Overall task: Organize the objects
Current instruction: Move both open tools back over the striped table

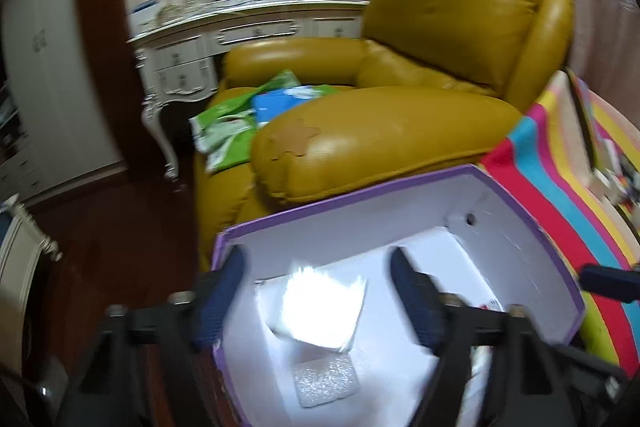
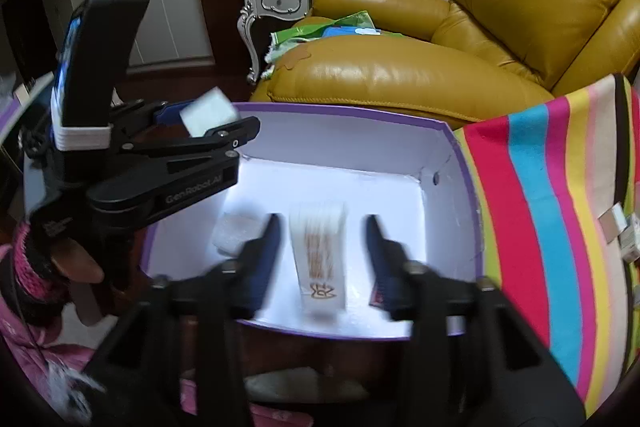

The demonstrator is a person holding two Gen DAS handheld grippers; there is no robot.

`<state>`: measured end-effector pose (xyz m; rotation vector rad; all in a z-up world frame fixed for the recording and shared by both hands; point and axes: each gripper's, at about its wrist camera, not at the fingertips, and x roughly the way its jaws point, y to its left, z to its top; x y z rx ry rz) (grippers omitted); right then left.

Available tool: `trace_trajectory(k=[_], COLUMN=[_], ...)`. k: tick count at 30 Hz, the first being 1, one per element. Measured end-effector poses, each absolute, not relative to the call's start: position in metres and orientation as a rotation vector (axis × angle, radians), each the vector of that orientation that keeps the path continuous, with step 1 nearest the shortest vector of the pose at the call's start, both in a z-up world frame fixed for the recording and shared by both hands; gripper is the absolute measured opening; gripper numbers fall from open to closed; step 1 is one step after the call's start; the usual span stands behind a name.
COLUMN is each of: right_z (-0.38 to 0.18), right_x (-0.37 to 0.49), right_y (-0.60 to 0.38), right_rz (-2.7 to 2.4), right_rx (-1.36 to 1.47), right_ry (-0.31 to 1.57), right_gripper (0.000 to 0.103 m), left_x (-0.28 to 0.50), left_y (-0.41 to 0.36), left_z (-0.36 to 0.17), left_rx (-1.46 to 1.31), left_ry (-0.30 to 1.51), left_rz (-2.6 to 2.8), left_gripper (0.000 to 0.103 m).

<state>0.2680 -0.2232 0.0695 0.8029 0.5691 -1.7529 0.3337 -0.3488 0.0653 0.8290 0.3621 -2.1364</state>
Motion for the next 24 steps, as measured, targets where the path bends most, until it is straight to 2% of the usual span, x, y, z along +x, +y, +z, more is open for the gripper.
trace_trajectory(k=[1, 9, 14, 18, 24], right_z=[0.071, 0.099, 0.084, 0.06, 0.035], right_x=[0.266, 0.204, 0.136, 0.09, 0.037], right_y=[-0.221, -0.133, -0.038, 0.032, 0.134], right_rz=[-1.753, -2.012, -2.302, -2.468, -2.633], right_rx=[0.801, 0.776, 0.948, 1.114, 1.283], right_ry=[0.546, 0.311, 0.198, 0.141, -0.018], right_gripper=[0.071, 0.08, 0.082, 0.082, 0.082], left_x=[0.333, 0.28, 0.194, 0.104, 0.004], left_y=[-0.346, -0.287, -0.208, -0.138, -0.09], left_z=[0.067, 0.088, 0.084, 0.059, 0.028], left_rx=[0.813, 0.874, 1.06, 1.229, 1.276], left_ry=[0.367, 0.294, 0.335, 0.278, 0.237], left_rz=[-2.128, -2.385, -2.681, -2.763, -2.721], left_gripper=[0.086, 0.086, 0.088, 0.088, 0.088])
